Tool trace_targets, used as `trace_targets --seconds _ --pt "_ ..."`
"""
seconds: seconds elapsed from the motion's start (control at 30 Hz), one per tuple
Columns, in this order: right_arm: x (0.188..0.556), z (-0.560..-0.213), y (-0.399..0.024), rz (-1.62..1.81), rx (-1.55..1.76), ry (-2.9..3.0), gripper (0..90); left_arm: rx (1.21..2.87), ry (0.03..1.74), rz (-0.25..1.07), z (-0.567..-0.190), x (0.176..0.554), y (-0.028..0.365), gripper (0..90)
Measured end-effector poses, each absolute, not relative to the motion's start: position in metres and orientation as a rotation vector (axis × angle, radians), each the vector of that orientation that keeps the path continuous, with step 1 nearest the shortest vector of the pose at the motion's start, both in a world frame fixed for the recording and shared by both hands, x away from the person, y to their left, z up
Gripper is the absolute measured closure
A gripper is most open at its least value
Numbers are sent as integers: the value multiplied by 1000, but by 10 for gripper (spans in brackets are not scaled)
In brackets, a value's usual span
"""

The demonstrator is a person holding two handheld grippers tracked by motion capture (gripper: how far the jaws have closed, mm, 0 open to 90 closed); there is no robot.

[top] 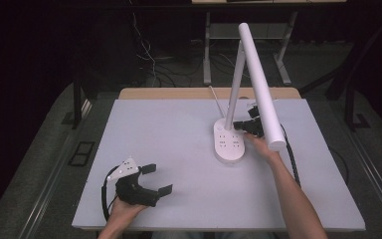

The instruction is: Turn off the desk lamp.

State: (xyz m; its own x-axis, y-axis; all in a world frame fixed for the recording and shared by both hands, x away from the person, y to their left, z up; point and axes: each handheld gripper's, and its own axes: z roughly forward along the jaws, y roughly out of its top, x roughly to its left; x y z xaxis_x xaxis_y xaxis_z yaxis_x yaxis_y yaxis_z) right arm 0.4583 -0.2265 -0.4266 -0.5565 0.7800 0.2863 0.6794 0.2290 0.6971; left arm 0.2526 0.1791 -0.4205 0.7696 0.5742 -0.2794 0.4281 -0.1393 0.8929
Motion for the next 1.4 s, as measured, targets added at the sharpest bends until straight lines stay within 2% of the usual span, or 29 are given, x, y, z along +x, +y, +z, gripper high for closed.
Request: trace_targets --seconds 0.87,0.9,1.03,1.13,1.2,1.3,1.33,1.37,1.4 --pt "436 -388 -249 1270 1338 2332 899 1770 784 153 -420 251 178 0" --pt "433 -383 -253 1291 1338 2330 817 1769 784 154 -420 251 178 0" --pt "427 -378 -256 1283 1355 2330 765 1769 784 155 -420 251 178 0" --pt "418 -374 -262 1291 1346 2323 667 1772 783 155 -420 251 177 0" --pt "415 -373 -263 1301 1339 2321 640 1770 783 154 -421 251 177 0" --pt "406 -370 -266 1317 1347 2315 511 1770 784 153 -421 251 177 0" --pt "403 -369 -267 1310 1345 2309 450 1771 784 153 -421 251 177 0" --pt "397 -367 -267 1320 1351 2287 338 1771 784 154 -421 251 177 0" --pt "397 -367 -267 1320 1351 2287 338 1773 785 155 -421 251 176 0"
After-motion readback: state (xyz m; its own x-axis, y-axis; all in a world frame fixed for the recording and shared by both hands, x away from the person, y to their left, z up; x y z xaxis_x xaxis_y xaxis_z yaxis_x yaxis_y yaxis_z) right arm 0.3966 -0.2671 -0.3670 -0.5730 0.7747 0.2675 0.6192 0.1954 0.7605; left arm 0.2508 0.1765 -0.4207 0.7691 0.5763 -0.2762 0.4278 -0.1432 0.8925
